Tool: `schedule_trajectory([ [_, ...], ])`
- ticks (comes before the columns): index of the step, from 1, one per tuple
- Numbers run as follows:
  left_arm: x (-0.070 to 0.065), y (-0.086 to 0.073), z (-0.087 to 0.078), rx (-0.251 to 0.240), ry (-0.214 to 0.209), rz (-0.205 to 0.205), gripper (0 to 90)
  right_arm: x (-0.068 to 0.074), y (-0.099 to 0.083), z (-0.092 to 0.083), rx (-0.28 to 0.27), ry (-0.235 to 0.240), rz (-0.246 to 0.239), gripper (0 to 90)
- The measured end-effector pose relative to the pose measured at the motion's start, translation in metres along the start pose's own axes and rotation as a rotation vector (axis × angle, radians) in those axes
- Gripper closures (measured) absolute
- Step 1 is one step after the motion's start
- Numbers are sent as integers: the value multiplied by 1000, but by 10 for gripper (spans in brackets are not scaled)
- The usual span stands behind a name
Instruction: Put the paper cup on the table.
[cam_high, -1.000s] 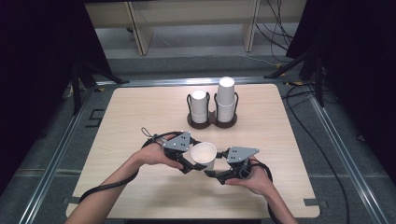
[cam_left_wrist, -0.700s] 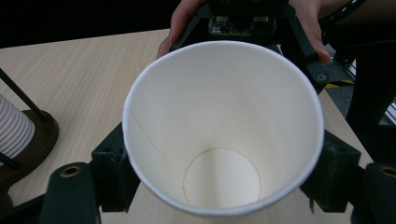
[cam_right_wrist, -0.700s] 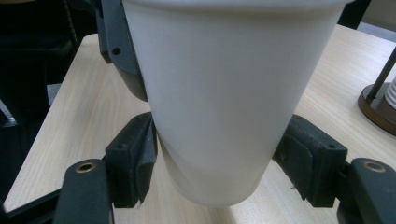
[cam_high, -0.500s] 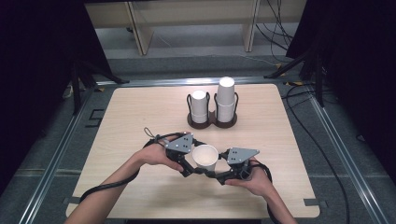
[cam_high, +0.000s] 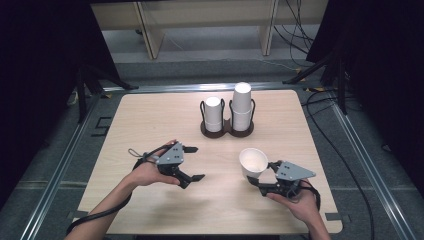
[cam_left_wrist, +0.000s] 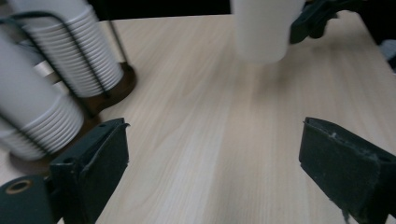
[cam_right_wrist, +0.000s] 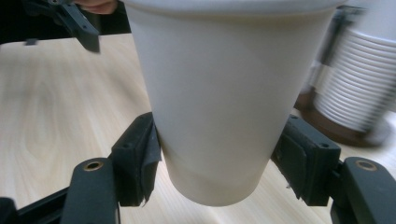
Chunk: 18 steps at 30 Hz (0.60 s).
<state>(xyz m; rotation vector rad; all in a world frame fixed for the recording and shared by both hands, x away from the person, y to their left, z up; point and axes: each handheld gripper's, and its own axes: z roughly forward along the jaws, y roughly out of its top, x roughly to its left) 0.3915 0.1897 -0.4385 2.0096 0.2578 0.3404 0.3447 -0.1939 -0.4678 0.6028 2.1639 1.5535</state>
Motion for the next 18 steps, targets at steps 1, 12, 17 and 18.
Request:
schedule_trajectory([
  [1, 1, -6, -6, -13, 35, -28, 76, -2, -3, -6, 3, -14, 10, 350],
  [12, -2, -56, -53, -94, 325, -218, 72, -14, -25, -55, 49, -121, 95, 350],
  [17, 3, -75, -67, -112, 420, -262, 75, -17, -31, -64, 78, -137, 125, 350],
  [18, 3, -78, -71, -95, 445, -266, 76, -16, -31, -65, 96, -136, 145, 350],
])
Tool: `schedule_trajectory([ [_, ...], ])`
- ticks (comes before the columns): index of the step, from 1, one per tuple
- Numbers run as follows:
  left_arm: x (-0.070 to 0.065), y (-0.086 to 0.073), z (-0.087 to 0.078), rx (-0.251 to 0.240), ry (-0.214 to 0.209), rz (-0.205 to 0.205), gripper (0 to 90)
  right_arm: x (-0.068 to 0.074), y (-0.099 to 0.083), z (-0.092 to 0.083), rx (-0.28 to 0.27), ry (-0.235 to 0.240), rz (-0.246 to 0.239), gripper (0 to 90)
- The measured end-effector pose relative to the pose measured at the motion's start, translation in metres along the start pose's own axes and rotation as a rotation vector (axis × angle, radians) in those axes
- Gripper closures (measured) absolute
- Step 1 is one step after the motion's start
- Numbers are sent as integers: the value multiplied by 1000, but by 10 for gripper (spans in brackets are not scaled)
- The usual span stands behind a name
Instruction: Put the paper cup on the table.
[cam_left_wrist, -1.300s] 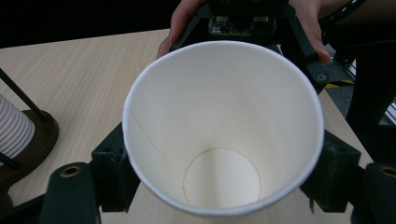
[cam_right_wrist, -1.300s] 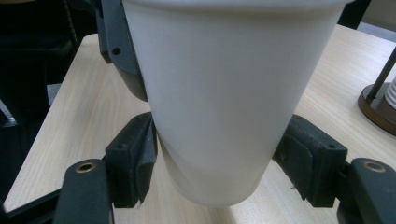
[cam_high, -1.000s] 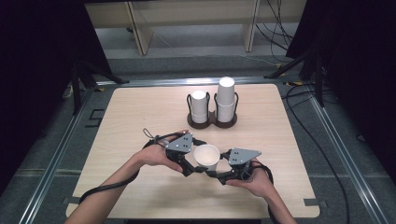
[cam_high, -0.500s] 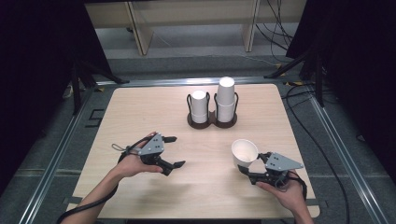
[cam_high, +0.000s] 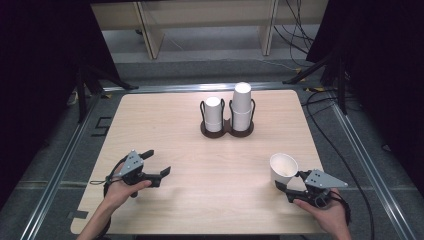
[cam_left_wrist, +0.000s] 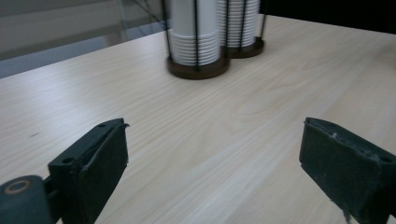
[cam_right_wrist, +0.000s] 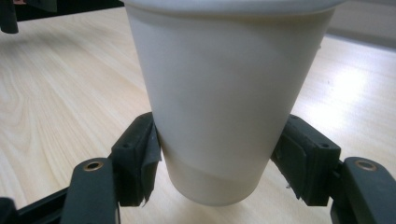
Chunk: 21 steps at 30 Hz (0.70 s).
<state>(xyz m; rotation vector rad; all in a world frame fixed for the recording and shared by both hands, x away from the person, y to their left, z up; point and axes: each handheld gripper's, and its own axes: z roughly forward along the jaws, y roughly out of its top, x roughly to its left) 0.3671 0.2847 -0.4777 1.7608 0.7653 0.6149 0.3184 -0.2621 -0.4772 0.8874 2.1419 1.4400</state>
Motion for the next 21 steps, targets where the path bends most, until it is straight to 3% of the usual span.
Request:
schedule_trajectory([
  [1, 4, -3, -1, -22, 4, -8, 77, -2, -1, 0, 8, -4, -18, 350],
  [3, 6, -6, -7, -7, 40, -18, 77, -3, -3, -1, 20, -18, -35, 350],
  [4, 7, -7, -9, -6, 48, -23, 78, -2, -4, -2, 45, -12, -6, 350],
  [5, 8, -7, -10, -2, 54, -27, 77, -5, -5, -2, 42, -18, -35, 350],
  [6, 8, -8, -12, -3, 63, -29, 77, -4, -6, -2, 54, -20, -25, 350],
  [8, 10, -9, -12, -14, 65, -28, 77, -5, -8, -1, 72, -16, -33, 350],
  [10, 10, -9, -12, -13, 67, -29, 77, -3, -9, -2, 116, -12, 9, 350],
  [11, 10, -10, -12, -12, 69, -31, 76, -5, -9, -1, 113, -17, -24, 350],
  [12, 10, -10, -12, -6, 73, -36, 76, -4, -9, -2, 126, -10, -1, 350],
  [15, 11, -11, -11, -7, 69, -32, 76, -7, -9, -2, 143, -21, -41, 348],
  [19, 11, -12, -13, 4, 79, -42, 75, -7, -10, -2, 170, -22, -22, 344],
  [20, 11, -12, -13, 12, 78, -35, 75, -6, -10, -2, 188, -13, 3, 342],
  [21, 11, -12, -13, 10, 78, -37, 74, -8, -10, -2, 181, -20, -25, 339],
])
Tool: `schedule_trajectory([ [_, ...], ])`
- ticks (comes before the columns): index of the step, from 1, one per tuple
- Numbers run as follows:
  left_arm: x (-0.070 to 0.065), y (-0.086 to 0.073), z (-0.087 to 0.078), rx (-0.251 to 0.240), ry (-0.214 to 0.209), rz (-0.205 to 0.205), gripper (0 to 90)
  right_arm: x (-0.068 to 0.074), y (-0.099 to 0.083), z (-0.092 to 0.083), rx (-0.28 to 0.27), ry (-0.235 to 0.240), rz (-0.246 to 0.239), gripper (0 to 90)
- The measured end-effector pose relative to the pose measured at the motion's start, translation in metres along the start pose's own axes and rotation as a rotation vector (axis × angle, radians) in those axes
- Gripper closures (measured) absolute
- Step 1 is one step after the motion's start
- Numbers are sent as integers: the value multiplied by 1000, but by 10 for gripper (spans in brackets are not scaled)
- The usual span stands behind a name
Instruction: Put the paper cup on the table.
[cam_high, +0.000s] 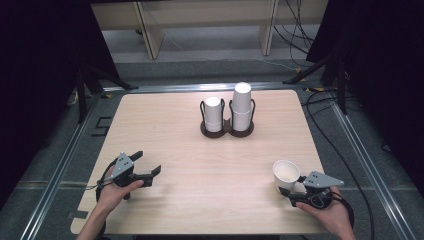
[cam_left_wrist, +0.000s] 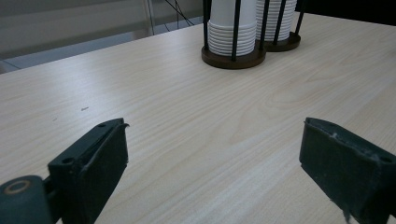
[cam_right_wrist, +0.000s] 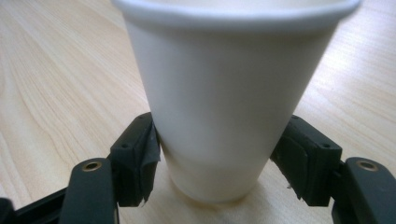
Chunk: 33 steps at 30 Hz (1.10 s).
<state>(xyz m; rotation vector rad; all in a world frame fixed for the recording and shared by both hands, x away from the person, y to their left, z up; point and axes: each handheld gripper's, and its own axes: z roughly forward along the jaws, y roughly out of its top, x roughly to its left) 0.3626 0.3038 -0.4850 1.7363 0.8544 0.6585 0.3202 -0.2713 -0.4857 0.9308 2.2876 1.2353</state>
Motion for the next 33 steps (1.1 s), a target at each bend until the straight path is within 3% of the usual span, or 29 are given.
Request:
schedule_trajectory([
  [1, 1, -1, 2, -20, -14, 2, 74, 0, 0, 1, 13, 11, 9, 337],
  [7, 0, -1, 2, -9, -9, -4, 71, -1, 0, 0, 38, -3, 3, 311],
  [15, 0, -2, 1, -14, -11, -14, 68, -2, -1, -4, 88, 10, 32, 168],
  [16, 0, -2, 1, -16, -12, -14, 68, -3, -1, -5, 88, 4, 13, 172],
  [17, 0, -2, 1, -16, -13, -13, 67, -3, -2, -7, 100, 4, 38, 178],
  [23, 0, -1, 0, -13, -6, -12, 65, -10, -3, -18, 105, -1, 31, 206],
  [24, 1, -2, 1, -22, -14, -8, 65, -9, -3, -20, 118, 5, 54, 214],
  [25, 0, -2, 1, -18, -10, -13, 65, -11, -3, -21, 115, 4, 29, 222],
  [29, 1, -2, 1, -12, -10, -11, 65, -14, -5, -26, 118, 19, 39, 306],
  [33, 0, -2, 1, -4, -6, -16, 65, -17, -7, -35, 133, -9, 50, 433],
])
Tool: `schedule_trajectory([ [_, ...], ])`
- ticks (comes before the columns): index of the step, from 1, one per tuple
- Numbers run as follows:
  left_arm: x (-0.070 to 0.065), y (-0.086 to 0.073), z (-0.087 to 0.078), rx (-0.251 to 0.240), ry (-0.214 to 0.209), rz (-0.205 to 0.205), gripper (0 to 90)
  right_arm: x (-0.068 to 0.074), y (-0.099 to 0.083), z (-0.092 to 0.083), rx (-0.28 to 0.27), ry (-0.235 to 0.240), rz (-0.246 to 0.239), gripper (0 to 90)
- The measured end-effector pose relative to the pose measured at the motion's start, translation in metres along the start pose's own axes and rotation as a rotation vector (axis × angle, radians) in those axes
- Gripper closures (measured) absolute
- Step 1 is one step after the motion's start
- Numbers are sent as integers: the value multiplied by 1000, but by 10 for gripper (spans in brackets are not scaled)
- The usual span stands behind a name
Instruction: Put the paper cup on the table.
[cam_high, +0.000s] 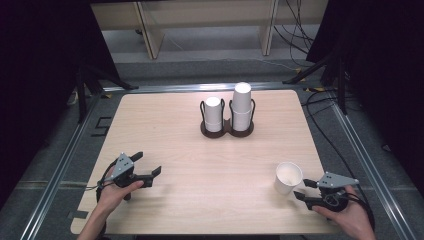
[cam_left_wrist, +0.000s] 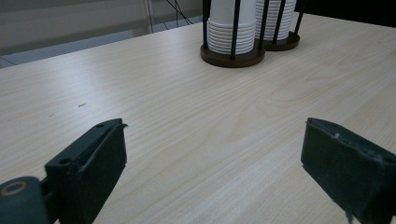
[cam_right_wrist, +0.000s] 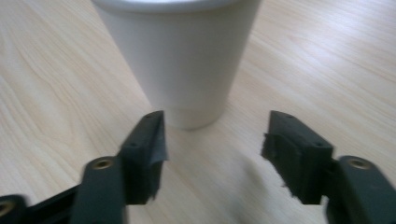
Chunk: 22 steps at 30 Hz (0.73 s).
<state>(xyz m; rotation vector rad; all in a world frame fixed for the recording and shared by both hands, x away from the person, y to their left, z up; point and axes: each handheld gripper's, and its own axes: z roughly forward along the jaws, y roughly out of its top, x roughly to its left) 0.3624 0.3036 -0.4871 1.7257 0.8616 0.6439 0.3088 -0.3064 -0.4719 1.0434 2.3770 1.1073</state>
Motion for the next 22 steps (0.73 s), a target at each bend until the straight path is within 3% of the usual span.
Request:
schedule_trajectory([
  [1, 0, 0, 0, 0, 0, -1, 65, -2, 0, -1, -6, -4, -17, 454],
  [5, 0, 0, 0, 0, 0, -1, 65, -5, 2, -6, -22, -45, -7, 503],
  [10, 0, -1, 1, -10, 0, -4, 65, -7, 3, -6, -34, -150, 79, 501],
  [11, -1, 0, 1, -6, 3, -4, 65, -9, 3, -4, -69, -187, 70, 494],
  [12, -1, 0, 1, -7, 4, -4, 65, -9, 3, -3, -83, -194, 108, 493],
  [14, -1, 0, 2, -7, 5, -5, 65, -10, 3, -2, -119, -246, 99, 491],
  [15, -2, -1, 2, -14, 2, -6, 65, -9, 4, -1, -134, -261, 131, 486],
  [16, -2, -1, 3, -23, -6, -6, 65, -11, 5, 0, -161, -281, 116, 476],
  [22, -4, 2, 4, -27, -14, 0, 57, -13, 7, -1, -227, -351, 175, 370],
])
